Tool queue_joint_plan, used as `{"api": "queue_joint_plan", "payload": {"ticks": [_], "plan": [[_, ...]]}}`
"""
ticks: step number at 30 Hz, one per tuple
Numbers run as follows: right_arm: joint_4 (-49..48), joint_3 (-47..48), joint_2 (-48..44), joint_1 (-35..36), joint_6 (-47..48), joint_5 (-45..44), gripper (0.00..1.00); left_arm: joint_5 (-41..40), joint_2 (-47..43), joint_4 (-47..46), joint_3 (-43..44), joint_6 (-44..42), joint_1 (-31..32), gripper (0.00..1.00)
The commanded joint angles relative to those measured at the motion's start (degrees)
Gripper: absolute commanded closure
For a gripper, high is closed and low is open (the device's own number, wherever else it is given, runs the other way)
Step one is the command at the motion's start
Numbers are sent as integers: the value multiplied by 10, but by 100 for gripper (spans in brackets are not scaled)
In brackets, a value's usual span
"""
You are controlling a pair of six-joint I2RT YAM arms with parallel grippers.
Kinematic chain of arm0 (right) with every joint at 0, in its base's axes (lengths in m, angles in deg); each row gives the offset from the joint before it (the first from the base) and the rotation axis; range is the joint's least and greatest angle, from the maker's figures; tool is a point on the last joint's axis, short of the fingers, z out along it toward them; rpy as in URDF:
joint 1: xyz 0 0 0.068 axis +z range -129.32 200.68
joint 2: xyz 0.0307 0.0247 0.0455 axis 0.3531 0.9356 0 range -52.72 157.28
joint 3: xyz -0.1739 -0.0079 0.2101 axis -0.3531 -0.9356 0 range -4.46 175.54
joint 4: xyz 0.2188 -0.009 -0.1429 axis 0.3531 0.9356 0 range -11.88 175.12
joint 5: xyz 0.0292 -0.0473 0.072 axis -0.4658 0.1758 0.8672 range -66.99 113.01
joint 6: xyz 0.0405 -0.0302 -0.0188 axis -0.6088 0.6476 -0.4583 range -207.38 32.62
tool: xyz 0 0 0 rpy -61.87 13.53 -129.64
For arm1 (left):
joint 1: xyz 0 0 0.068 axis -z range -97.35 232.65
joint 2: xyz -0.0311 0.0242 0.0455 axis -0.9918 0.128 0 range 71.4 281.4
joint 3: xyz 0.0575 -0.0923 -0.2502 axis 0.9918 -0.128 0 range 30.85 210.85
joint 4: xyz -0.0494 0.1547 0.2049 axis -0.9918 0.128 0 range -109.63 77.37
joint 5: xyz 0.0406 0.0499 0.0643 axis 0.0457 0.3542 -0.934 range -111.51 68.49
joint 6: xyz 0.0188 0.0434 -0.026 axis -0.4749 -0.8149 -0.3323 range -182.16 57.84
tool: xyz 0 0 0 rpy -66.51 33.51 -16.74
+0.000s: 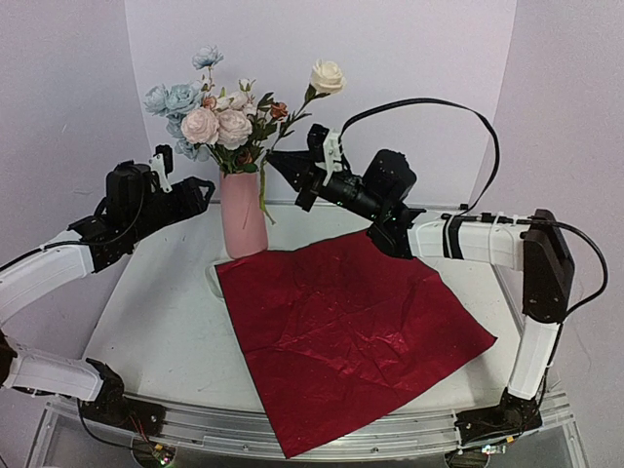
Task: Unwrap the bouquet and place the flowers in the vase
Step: Insert the fake flower into the vase.
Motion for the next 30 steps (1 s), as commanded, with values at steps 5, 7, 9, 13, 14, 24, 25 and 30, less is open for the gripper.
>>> {"api": "queue_joint_plan", "payload": {"ticks": [5, 7, 9, 13, 14, 24, 25, 30], "plan": [[-139, -11, -51, -1, -57, 10, 100, 222, -50, -3, 28, -103, -2, 27], [-124, -34, -73, -1, -86, 6, 100, 266, -55, -3, 37, -118, -2, 29], [-86, -48, -93, -1, -119, 2, 100, 313, -51, -3, 49, -126, -1, 30], [67, -35, -129, 0, -170, -12, 100, 367, -36, -3, 75, -141, 16, 31], [109, -28, -135, 0, -179, -18, 100, 369, -33, -3, 83, -146, 25, 31], [276, -6, -167, 9, -261, -28, 100, 323, 3, -4, 120, -194, 109, 27], [283, -5, -168, 10, -267, -28, 100, 323, 5, -4, 123, -197, 110, 27], [298, -2, -171, 16, -301, -9, 100, 311, 9, -3, 131, -216, 112, 27]]}}
